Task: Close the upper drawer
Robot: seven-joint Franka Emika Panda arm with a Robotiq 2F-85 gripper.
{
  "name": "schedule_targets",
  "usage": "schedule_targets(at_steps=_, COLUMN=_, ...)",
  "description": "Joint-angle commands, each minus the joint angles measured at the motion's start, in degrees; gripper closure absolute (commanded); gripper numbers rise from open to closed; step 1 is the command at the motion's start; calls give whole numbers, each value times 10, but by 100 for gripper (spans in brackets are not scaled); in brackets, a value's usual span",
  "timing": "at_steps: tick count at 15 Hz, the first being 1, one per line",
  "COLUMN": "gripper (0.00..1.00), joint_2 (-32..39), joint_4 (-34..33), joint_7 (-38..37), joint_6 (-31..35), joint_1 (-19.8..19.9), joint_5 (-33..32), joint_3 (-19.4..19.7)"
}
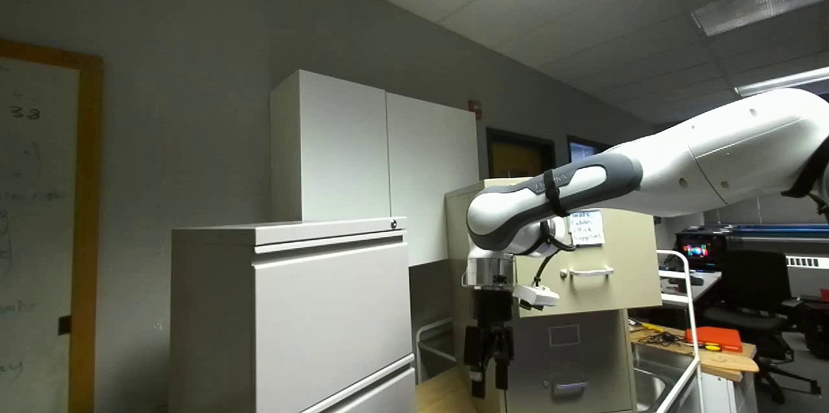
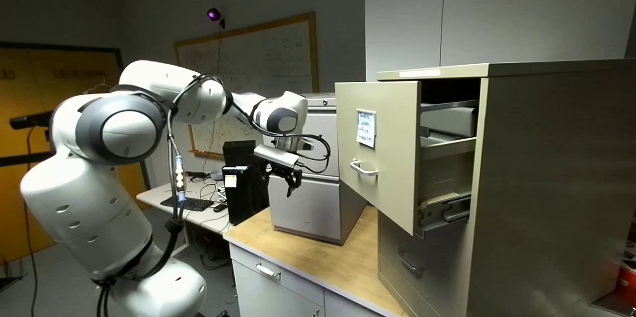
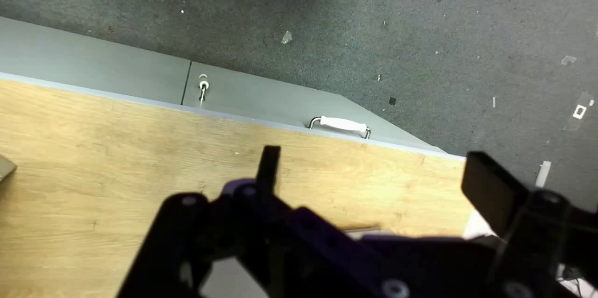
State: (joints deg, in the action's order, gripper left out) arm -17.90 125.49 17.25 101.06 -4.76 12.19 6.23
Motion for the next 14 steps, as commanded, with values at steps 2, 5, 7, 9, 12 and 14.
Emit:
schedule_targets(at_steps=2, gripper=0, joint_2=-5, joint_4=-1, joint_7=-30, joint_6=31, joint_1=20, joint_5=-34, joint_3=-27)
schedule_targets(at_steps=5, gripper=31, joint_2=-17, joint_4=8, joint_7=-70, joint_6=77, joint_1=31, joint_5=-84, joint_3=-42)
schedule_targets(at_steps=7, gripper=48, joint_2=-31, joint_4=16, joint_7=-108, joint_6=106, joint_1=41, joint_5=-121, joint_3=-51)
schedule_targets(at_steps=9, gripper=64, joint_2=-50, joint_4=25, joint_7=-146, joint_6=126, joint_1=49, joint_5=-150, joint_3=-57)
schedule_targets(at_steps=12, gripper=87, joint_2=-93, joint_4=44, joint_7=-193, joint_6=143, joint_1=60, joint_5=-169, joint_3=-61)
schedule_targets(at_steps=14, gripper=99, joint_2=-123, joint_4=58, joint_7=-217, joint_6=152, joint_1=68, joint_5=-172, joint_3=-63)
